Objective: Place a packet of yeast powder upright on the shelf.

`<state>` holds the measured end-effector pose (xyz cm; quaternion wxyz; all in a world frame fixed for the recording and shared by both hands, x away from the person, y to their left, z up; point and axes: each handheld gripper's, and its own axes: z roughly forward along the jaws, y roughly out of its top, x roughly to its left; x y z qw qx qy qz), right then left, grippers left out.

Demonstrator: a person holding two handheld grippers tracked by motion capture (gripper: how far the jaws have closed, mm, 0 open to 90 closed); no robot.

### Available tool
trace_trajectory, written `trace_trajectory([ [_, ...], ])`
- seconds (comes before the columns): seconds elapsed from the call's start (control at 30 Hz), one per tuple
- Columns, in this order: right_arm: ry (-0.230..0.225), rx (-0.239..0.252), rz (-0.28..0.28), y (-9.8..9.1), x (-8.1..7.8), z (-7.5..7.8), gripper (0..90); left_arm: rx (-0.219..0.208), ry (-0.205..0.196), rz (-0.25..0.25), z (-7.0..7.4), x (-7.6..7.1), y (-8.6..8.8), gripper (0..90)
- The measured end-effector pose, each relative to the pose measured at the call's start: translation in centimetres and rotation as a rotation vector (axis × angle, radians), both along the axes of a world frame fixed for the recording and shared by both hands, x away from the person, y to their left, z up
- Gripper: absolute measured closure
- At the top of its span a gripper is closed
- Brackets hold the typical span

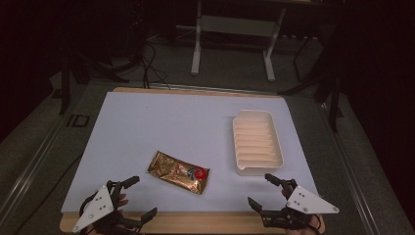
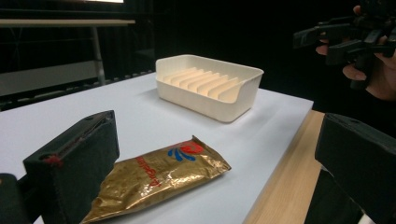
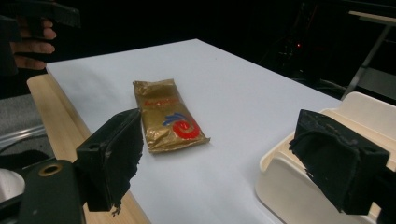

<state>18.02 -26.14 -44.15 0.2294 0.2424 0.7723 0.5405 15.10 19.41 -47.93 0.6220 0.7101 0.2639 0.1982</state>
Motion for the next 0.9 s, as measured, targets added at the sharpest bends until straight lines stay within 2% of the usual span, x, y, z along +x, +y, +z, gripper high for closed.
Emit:
trace_trajectory([
  [0.13, -0.002, -0.021, 0.019, 0.3, -0.2, 0.1, 16.1, 0.002, -0.001, -0.031, 0.2, -0.2, -0.4, 0.4],
  [0.3, -0.031, -0.047, 0.038, 0.9, -0.6, 0.3, 14.8, 0.011, -0.009, -0.066, 0.7, -0.6, -0.8, 0.4],
  [0.33, -0.042, -0.045, 0.04, 1.0, -0.7, 0.3, 13.9, 0.018, -0.035, -0.048, 1.1, -0.9, -1.1, 0.4],
  [0.4, -0.076, -0.036, 0.028, 1.0, -1.0, 0.6, 12.9, 0.01, -0.035, -0.054, 1.5, -1.0, -1.2, 0.3],
  [0.47, -0.091, -0.02, 0.019, 0.9, -1.0, 0.8, 12.7, 0.007, -0.042, -0.04, 1.9, -1.0, -1.3, 0.4],
  [0.53, -0.104, 0.016, 0.024, 0.8, -1.1, 1.0, 12.7, -0.01, -0.024, -0.037, 2.4, -0.9, -1.3, 0.4],
  [0.6, -0.098, 0.045, 0.028, 0.7, -1.2, 1.3, 13.1, -0.025, -0.014, -0.028, 2.8, -0.7, -1.3, 0.4],
  [0.67, -0.089, 0.044, 0.024, 0.7, -1.2, 1.4, 13.1, -0.044, -0.009, -0.038, 3.1, -0.5, -1.2, 0.3],
  [0.73, -0.066, 0.012, 0.009, 0.9, -1.1, 1.5, 12.9, -0.034, 0.01, -0.03, 3.5, -0.2, -1.2, 0.4],
  [0.8, -0.041, 0.009, 0.008, 1.0, -0.9, 1.3, 12.8, -0.01, 0.029, -0.006, 3.9, 0.2, -1.2, 0.3],
  [0.9, -0.036, -0.004, 0.002, 1.3, -0.9, 1.2, 12.1, 0.017, 0.054, -0.022, 4.4, 1.1, -0.9, 0.3],
])
